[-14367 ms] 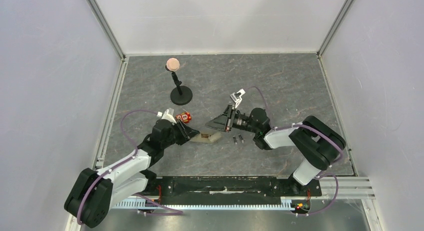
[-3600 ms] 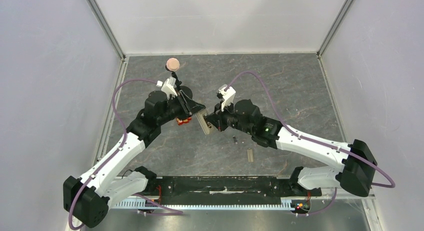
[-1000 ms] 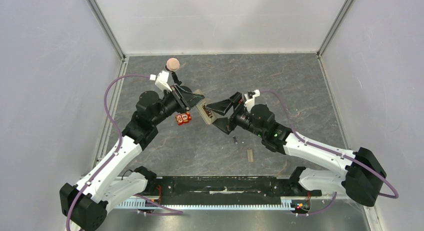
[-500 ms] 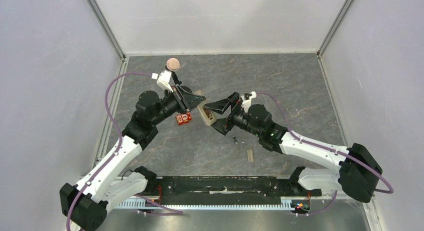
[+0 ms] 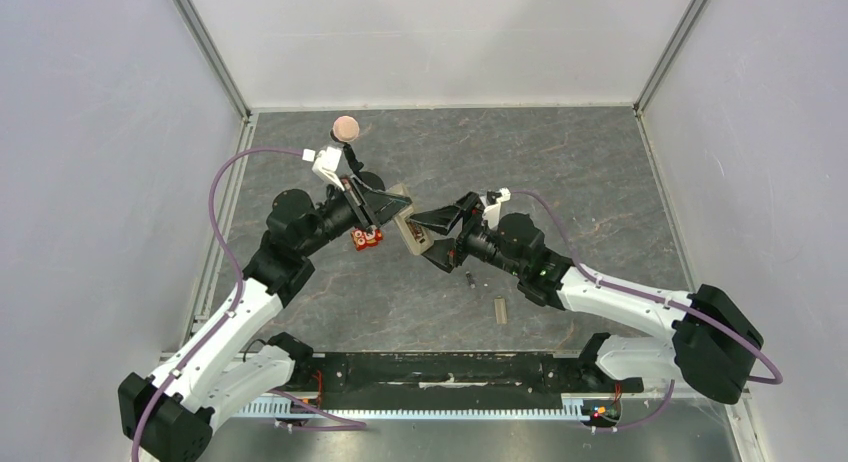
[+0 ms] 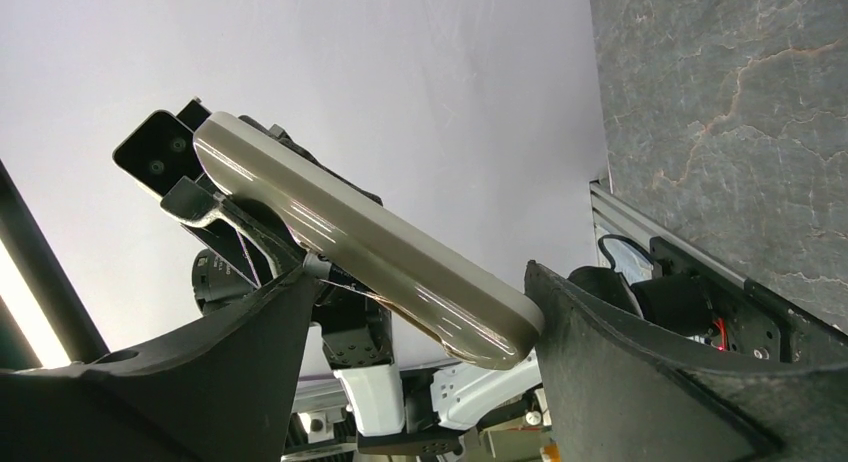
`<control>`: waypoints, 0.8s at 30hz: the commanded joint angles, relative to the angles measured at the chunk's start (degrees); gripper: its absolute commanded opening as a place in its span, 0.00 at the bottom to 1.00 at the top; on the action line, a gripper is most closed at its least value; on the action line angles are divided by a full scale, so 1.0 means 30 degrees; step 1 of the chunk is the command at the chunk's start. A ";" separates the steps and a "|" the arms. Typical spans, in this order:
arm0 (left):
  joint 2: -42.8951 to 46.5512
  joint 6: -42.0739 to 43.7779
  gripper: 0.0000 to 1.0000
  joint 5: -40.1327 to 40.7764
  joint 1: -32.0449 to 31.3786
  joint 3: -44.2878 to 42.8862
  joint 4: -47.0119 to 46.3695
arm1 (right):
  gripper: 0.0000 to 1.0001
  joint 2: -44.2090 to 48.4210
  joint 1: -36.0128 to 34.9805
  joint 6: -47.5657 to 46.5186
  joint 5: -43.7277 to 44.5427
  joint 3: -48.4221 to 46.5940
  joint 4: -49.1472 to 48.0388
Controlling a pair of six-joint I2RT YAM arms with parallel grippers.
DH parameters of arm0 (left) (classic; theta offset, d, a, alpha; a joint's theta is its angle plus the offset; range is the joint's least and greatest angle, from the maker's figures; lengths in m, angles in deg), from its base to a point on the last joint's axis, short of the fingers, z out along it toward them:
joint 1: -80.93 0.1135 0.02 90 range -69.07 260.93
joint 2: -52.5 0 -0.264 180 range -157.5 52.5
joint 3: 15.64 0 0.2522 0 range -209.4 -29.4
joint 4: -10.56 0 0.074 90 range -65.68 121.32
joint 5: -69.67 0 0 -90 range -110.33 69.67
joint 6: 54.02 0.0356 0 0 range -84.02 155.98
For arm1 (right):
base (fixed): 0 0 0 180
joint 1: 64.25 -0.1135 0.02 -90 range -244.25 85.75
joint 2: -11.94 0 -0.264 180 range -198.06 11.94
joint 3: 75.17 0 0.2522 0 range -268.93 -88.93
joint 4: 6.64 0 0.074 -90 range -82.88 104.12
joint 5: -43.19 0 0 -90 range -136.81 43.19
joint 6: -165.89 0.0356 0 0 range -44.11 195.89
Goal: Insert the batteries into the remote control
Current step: Load the battery into the remote control.
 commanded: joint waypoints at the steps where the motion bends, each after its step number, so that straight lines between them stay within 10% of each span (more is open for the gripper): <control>1: 0.0333 0.0515 0.02 -0.1098 -0.0056 0.0301 -0.1039 | 0.76 0.0003 0.0120 0.0738 -0.0166 0.0083 -0.2043; 24: -0.0704 -0.4130 0.02 -0.1611 0.0228 -0.2078 -0.0276 | 0.64 0.0189 0.0165 0.0541 -0.0017 0.1246 -0.0394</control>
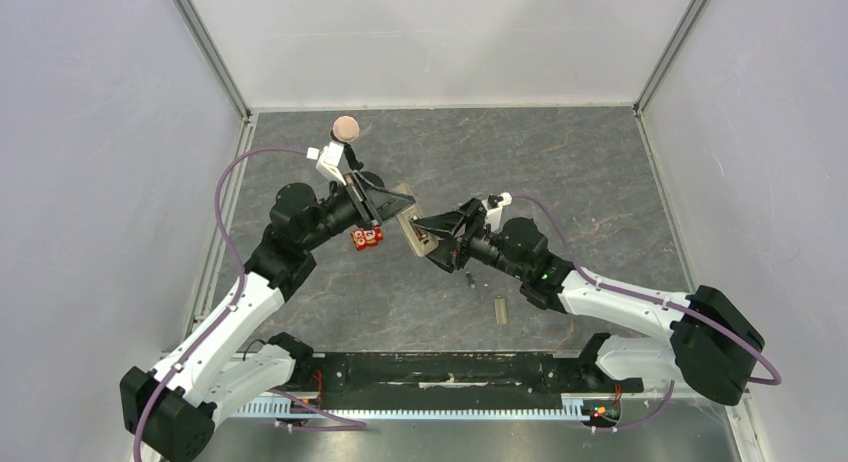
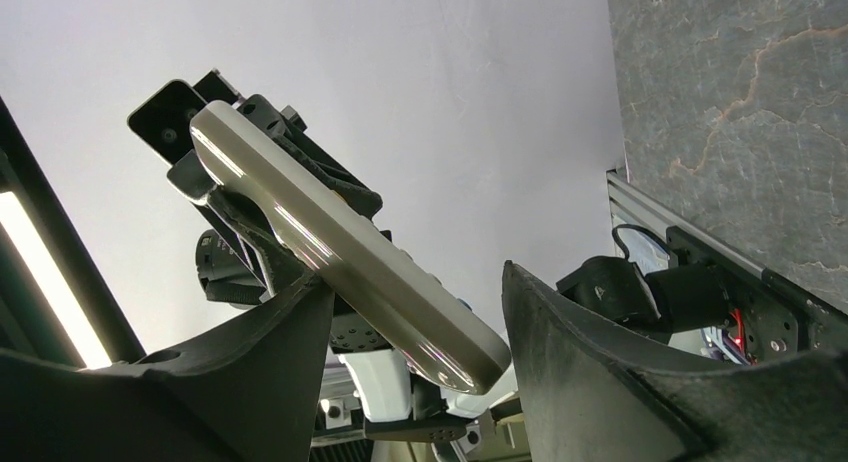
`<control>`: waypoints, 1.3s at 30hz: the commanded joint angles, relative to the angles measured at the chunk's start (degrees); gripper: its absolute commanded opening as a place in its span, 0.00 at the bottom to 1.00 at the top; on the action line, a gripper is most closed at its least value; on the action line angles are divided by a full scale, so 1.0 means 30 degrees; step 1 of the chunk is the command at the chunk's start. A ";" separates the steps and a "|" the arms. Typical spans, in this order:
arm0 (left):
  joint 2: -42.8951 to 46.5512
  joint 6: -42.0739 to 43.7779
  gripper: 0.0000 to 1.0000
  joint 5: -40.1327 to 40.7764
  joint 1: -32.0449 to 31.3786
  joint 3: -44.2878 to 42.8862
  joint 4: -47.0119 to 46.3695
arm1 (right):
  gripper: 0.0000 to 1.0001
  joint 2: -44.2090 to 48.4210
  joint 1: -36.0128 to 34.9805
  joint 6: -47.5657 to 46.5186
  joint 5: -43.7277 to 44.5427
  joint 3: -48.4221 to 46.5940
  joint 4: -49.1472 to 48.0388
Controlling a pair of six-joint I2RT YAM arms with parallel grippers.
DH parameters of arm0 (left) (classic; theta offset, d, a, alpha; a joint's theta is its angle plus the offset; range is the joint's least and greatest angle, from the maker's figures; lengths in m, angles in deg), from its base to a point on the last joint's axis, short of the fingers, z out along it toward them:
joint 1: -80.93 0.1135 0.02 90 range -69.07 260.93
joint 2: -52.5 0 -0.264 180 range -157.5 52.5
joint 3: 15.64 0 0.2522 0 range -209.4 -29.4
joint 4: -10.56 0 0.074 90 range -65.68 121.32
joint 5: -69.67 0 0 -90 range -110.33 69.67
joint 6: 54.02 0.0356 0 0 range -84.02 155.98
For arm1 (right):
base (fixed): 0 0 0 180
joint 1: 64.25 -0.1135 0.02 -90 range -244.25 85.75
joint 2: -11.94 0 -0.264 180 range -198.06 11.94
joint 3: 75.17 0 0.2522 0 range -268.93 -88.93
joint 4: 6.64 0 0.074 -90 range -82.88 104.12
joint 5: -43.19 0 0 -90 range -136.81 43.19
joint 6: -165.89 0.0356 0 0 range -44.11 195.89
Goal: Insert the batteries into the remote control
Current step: Load the battery into the remote control, then pick up the battery from the center of the board.
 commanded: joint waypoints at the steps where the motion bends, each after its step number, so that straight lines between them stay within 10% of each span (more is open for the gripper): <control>1: -0.0336 -0.2425 0.02 -0.1128 0.0181 -0.1707 -0.0812 | 0.64 0.0129 0.0040 -0.0191 0.0449 0.0259 0.1148; 15: 0.0059 -0.0291 0.02 0.1426 0.1091 -0.0989 0.2368 | 0.92 0.1896 0.1314 -0.3600 -0.0478 -0.0404 0.1279; 23: 0.0675 0.0852 0.02 0.3499 0.1706 -0.0391 0.3758 | 0.82 0.4039 0.3131 -1.2015 0.2072 -0.1137 0.8852; 30: 0.1473 0.1146 0.02 0.4516 0.1822 0.0041 0.4332 | 0.67 -0.0752 0.2964 -2.2841 0.5018 -0.5491 1.7815; 39: 0.1956 0.0936 0.02 0.4812 0.1862 0.0508 0.4634 | 0.60 -0.4851 0.0497 -2.4851 0.6958 -0.5886 1.9350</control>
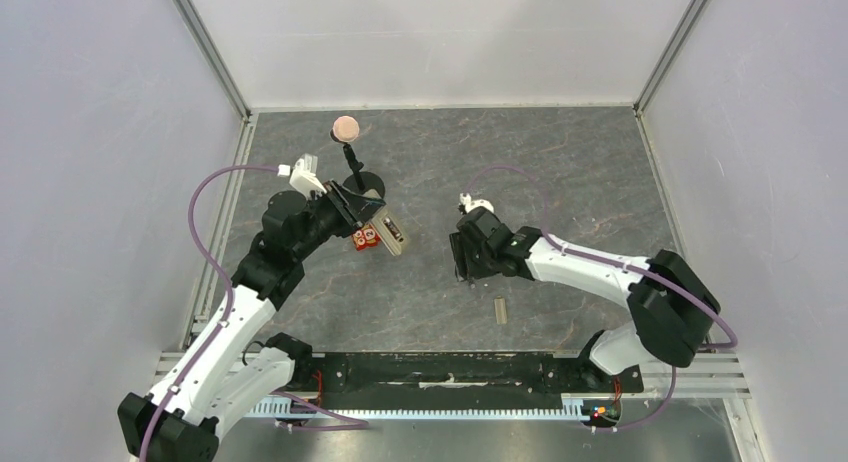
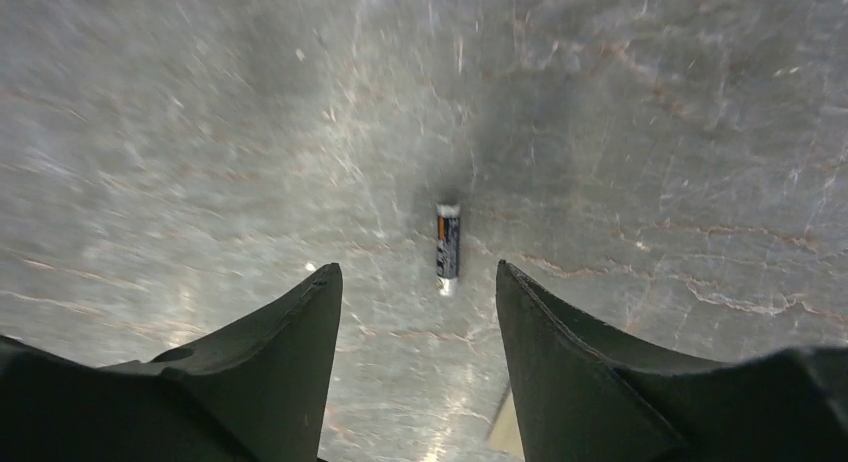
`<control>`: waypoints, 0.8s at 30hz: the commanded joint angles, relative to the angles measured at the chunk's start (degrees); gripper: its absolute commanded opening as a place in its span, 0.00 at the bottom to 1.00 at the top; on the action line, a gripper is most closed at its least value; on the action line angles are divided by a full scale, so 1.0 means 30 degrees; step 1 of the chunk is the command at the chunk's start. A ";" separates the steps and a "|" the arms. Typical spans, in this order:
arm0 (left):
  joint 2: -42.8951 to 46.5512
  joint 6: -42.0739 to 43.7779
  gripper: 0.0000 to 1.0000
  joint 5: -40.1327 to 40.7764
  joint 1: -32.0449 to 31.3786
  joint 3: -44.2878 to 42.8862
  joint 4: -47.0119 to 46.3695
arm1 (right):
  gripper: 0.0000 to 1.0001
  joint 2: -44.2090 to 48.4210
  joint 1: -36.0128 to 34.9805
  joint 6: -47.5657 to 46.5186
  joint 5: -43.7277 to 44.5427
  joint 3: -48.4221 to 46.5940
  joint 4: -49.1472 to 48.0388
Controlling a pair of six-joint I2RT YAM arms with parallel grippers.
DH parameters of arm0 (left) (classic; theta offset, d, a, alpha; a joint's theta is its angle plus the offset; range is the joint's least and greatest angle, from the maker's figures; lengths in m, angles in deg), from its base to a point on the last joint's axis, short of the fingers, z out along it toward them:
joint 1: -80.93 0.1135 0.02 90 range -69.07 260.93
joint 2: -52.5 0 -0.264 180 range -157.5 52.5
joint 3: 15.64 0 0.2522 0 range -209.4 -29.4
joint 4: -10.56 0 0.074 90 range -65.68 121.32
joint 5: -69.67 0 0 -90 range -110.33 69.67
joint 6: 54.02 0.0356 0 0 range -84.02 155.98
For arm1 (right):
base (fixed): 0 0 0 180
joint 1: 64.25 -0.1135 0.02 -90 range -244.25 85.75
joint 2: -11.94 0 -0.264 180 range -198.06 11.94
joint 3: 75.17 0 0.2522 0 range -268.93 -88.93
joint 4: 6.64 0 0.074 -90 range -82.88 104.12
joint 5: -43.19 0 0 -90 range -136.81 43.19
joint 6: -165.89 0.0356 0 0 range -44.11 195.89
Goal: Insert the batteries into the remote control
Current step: Pick up the battery from the center of the board.
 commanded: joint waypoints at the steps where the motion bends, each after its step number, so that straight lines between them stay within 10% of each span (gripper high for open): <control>1: 0.0556 0.0423 0.02 0.0571 0.0096 0.0225 0.0080 | 0.59 -0.0772 -0.0711 -0.2198 0.1496 -0.0328 0.1368; 18: 0.0200 0.0240 0.02 0.0433 0.0102 0.0515 -0.0322 | 0.33 -0.3034 -0.1186 -0.3262 0.2217 -0.0371 0.0907; 24: -0.0158 0.0157 0.02 0.0121 0.0097 0.0544 -0.0615 | 0.05 -0.3074 -0.1189 -0.3157 0.1746 -0.0527 0.1029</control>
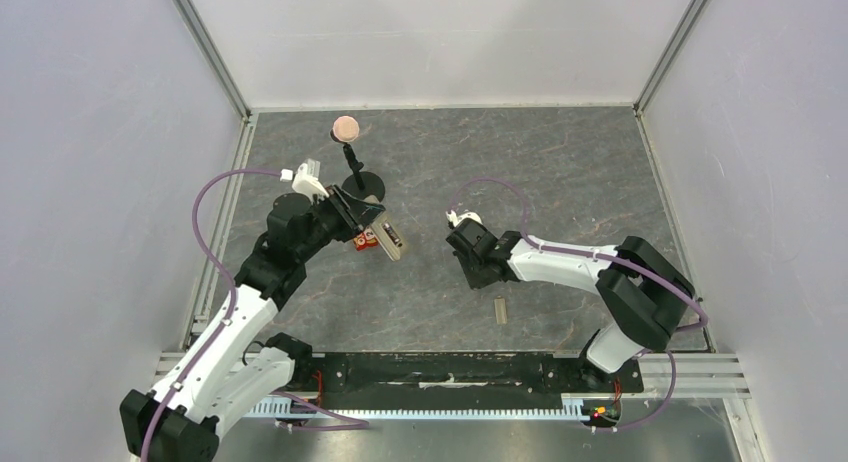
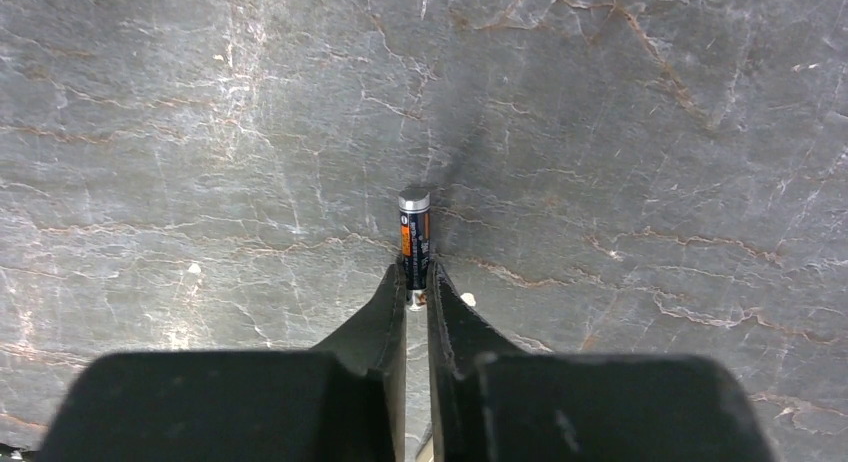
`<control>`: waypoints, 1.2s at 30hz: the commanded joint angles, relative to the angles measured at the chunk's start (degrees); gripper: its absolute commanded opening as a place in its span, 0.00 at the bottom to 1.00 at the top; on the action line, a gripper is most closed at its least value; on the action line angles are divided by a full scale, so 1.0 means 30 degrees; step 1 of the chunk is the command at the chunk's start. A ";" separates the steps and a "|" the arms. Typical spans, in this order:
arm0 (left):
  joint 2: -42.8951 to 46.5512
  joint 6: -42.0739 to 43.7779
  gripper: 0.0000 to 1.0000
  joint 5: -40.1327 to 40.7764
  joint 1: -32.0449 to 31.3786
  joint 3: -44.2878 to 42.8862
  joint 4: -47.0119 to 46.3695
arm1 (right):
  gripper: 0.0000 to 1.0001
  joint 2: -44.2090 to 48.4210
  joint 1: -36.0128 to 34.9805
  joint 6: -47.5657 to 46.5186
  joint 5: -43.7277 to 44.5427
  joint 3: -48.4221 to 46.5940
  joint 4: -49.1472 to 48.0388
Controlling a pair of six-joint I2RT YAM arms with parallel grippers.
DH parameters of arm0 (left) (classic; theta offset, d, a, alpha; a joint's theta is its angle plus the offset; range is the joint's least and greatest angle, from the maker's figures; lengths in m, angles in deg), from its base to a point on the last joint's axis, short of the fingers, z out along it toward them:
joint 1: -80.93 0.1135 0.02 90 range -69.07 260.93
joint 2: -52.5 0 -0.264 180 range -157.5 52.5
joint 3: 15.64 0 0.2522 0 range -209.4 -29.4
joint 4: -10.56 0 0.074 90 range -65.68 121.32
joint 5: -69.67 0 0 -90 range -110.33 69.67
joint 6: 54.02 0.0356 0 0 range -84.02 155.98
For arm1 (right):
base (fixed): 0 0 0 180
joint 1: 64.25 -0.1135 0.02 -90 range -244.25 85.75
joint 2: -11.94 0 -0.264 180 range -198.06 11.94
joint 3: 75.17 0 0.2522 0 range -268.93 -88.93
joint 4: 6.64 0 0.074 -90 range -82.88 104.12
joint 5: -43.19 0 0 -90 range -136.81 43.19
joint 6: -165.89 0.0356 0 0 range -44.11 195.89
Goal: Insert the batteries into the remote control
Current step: Pick up the battery from the center of the board, then load the battery into the remote control.
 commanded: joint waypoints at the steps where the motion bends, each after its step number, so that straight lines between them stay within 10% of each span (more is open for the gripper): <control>1: -0.0261 0.0067 0.02 -0.0336 0.0090 -0.0112 -0.1159 | 0.02 0.0069 -0.0041 0.0001 0.0062 -0.0575 -0.0014; 13: -0.2096 -0.0183 0.02 -0.2958 0.0099 -0.0078 -0.2398 | 0.00 0.3911 -0.0040 0.0680 -0.1860 -0.3141 0.0583; 23: -0.5673 -0.3819 0.02 -0.8424 -0.0110 0.0901 -1.0699 | 0.00 0.6576 -0.0041 0.1233 -0.6168 -0.7246 0.1303; 36: -0.9190 -0.5188 0.02 -0.9025 -0.2289 0.1467 -1.8716 | 0.00 0.6341 -0.0041 0.2434 -0.6080 -0.9405 0.5842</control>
